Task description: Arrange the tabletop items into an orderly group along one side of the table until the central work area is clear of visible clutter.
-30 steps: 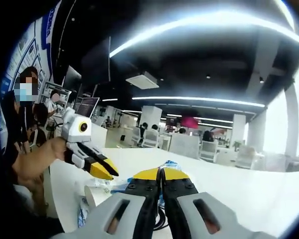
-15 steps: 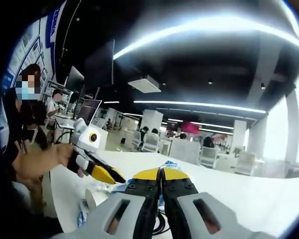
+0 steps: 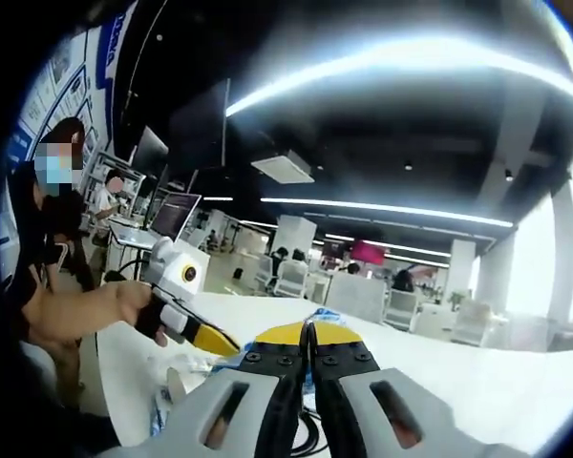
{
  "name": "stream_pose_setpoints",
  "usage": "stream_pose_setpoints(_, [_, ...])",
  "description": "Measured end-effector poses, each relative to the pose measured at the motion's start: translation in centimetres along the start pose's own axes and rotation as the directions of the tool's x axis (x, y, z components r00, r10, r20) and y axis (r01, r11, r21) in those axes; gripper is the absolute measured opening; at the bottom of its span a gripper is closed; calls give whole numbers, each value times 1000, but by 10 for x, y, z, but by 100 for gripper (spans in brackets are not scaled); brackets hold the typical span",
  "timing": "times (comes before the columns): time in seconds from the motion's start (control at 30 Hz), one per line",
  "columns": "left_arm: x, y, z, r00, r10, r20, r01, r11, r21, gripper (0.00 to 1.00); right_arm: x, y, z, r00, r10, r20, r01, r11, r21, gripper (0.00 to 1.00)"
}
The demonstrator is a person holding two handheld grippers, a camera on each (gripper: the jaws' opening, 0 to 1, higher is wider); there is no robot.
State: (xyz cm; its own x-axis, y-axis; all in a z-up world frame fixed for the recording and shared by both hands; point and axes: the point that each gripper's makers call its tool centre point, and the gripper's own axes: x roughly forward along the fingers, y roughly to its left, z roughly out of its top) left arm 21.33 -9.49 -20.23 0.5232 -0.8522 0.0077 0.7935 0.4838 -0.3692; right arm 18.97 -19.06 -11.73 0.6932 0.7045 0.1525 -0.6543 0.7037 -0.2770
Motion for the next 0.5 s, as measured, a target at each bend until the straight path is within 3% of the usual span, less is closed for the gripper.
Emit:
stream_pose_setpoints(0.17, [-2, 0, 3, 1000, 11, 18, -12, 999, 35, 0, -1, 0, -1, 1000, 1, -3, -1, 1000, 2, 0])
stream_pose_setpoints(0.5, [-3, -2, 17, 998, 27, 50, -33, 993, 116, 0, -4, -6, -4, 1000, -20, 0, 20, 1000, 13, 0])
